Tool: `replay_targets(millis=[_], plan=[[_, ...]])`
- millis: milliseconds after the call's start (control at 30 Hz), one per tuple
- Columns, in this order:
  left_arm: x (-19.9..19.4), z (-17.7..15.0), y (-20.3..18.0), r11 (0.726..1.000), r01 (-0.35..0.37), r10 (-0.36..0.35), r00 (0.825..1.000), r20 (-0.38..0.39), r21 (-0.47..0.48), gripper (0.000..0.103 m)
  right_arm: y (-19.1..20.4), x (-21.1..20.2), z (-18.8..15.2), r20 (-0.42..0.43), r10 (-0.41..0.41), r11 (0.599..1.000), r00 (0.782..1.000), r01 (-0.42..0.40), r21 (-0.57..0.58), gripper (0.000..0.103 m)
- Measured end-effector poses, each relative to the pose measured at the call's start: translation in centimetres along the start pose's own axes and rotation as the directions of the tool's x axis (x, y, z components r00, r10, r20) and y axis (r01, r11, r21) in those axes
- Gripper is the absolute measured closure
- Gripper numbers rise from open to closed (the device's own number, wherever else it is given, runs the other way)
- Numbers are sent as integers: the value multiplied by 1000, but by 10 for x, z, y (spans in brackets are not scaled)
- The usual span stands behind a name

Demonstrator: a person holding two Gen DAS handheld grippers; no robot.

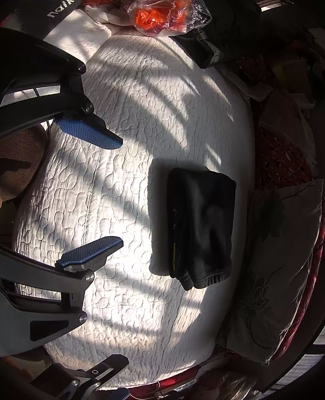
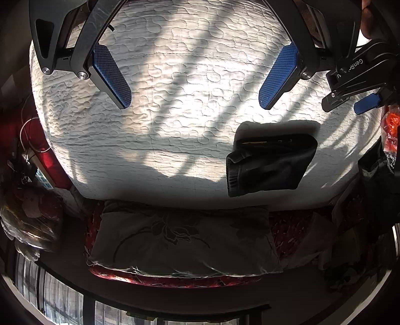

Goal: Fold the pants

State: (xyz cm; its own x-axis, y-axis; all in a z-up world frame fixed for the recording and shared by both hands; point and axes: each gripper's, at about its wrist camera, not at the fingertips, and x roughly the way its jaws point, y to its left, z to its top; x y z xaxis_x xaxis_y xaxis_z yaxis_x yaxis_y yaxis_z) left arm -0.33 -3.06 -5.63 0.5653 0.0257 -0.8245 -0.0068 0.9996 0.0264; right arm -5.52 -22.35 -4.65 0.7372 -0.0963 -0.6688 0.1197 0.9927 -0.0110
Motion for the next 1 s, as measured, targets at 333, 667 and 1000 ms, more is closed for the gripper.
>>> replay_targets(millis=[333,667,1000], plan=[[-2,-2,-11,997,54,-54,998,-14,60,31,-9,9,-4,-38,-5,1000,999,6,28,0],[-4,-3,-15,994,81,-80,997,-17,78,31,-12,12,-5,-50,2,999,999,0,47,0],[-10,6,-14,994,85,-87,996,30,72,29,-15,16,-5,-66,0,998,998,4,62,0]])
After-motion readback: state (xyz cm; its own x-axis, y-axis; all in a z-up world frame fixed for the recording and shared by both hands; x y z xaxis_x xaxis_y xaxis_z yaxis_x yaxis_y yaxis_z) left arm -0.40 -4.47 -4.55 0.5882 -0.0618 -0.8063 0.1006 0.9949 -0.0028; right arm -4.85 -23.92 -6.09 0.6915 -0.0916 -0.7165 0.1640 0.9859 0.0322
